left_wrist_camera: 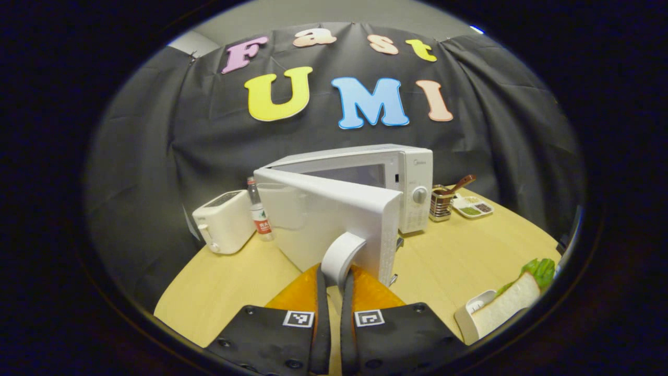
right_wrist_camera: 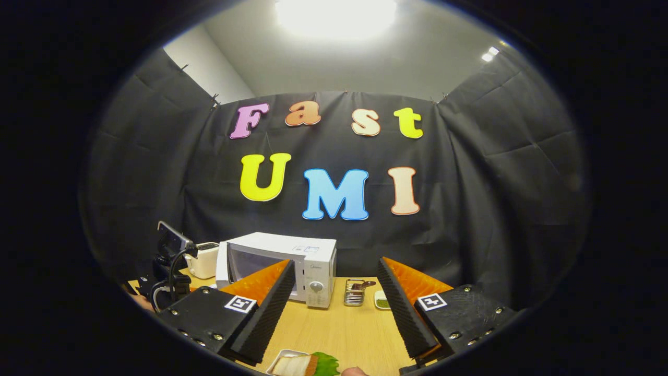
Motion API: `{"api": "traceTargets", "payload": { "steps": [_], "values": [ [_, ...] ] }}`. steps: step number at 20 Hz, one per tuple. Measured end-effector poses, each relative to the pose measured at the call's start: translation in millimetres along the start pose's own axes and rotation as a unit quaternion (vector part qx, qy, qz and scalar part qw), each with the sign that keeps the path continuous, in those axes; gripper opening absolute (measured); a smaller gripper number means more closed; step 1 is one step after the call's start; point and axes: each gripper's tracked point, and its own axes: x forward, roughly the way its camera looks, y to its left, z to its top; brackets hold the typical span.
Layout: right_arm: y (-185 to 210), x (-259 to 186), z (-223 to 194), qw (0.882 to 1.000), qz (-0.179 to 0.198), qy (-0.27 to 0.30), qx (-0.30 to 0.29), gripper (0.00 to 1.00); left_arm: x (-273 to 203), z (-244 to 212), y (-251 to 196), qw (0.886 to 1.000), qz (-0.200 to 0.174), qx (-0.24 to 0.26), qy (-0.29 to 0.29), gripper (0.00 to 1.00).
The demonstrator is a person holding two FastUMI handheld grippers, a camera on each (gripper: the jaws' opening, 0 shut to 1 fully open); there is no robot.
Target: Open the microwave oven with the left hand, put the food in, and close the microwave oven.
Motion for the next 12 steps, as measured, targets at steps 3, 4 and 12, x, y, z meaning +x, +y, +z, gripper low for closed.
{"api": "traceTargets", "payload": {
  "steps": [3,4,12],
  "values": [
    [21,3,-2,1.0,-0.003,0.003,-0.006,0.96,-11,-7,22,1.0,-0.01,0.007,0.0,0.14],
    [30,3,-2,1.0,-0.002,0.004,-0.003,0.96,-14,-11,30,1.0,-0.014,0.008,0.001,0.14],
    [93,4,-2,1.0,0.003,0.006,-0.007,0.96,-33,-25,87,1.0,-0.022,0.004,-0.007,0.14]
  ]
}}
